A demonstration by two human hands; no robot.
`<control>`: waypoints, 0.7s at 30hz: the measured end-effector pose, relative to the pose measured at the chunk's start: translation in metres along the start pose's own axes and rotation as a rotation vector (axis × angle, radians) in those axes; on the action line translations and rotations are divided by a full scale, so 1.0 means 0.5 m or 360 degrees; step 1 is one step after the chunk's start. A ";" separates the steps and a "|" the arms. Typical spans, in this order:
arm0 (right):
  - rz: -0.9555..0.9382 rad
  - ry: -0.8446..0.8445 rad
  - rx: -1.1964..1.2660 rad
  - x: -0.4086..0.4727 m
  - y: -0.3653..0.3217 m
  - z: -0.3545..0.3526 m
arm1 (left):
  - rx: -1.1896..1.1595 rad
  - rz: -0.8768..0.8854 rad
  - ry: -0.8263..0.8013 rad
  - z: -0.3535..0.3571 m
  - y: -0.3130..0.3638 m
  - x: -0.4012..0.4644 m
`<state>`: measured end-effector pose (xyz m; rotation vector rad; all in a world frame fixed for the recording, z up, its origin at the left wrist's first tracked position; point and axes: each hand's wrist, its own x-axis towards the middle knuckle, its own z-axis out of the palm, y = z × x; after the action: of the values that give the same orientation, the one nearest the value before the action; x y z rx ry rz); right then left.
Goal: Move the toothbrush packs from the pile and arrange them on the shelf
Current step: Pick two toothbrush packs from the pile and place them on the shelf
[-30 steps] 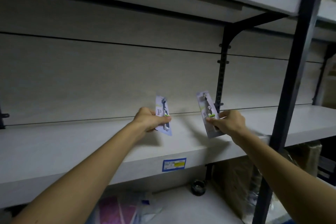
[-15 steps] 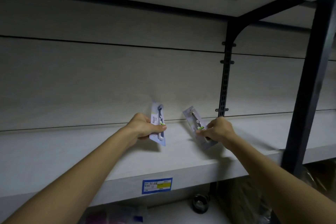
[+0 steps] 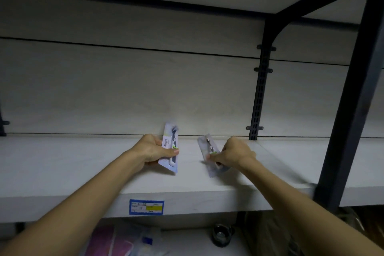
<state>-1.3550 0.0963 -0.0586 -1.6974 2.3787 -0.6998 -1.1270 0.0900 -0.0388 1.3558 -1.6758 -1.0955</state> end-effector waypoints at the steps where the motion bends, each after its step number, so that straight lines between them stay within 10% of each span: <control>1: 0.0002 0.0004 -0.0013 -0.001 0.001 0.004 | 0.0015 -0.0004 0.0019 0.000 -0.002 -0.002; 21: -0.0083 0.0243 0.0035 -0.014 -0.025 0.005 | 0.0283 -0.0129 0.0172 -0.059 -0.058 0.013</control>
<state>-1.3410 0.0988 -0.0565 -1.7625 2.4232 -0.8908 -1.0907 0.0758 -0.0541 1.5788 -1.6831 -0.9174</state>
